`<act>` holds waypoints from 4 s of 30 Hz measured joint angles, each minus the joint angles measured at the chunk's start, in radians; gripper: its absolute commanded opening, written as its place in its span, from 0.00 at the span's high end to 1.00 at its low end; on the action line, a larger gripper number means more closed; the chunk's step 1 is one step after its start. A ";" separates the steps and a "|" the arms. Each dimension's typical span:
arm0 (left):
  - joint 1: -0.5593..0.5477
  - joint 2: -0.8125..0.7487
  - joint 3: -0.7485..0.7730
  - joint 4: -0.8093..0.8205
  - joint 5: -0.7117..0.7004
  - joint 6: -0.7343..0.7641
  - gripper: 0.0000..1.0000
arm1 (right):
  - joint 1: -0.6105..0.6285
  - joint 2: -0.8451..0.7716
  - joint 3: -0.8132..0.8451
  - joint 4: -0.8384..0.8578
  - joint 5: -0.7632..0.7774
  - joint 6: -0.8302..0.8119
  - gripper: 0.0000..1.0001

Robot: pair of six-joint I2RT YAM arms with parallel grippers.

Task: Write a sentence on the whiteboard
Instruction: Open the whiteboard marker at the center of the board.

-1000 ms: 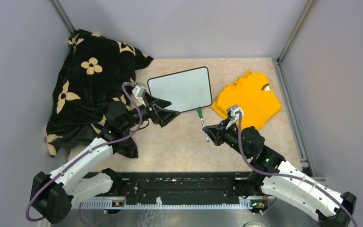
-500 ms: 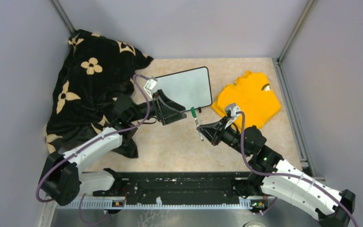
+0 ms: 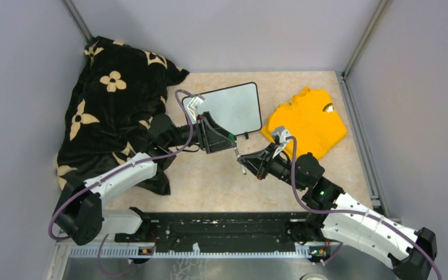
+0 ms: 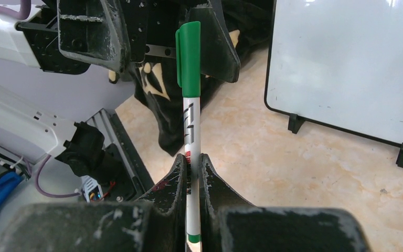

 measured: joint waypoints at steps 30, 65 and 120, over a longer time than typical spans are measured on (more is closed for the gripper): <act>-0.011 -0.051 -0.030 -0.009 -0.054 0.024 0.56 | 0.034 0.034 0.000 0.011 -0.016 0.000 1.00; -0.011 -0.052 -0.061 -0.020 -0.062 0.020 1.00 | 0.043 0.040 0.002 0.023 0.009 0.039 0.48; -0.014 -0.301 -0.086 -0.037 -0.286 -0.013 1.00 | 0.021 0.033 0.037 0.110 -0.185 0.233 1.00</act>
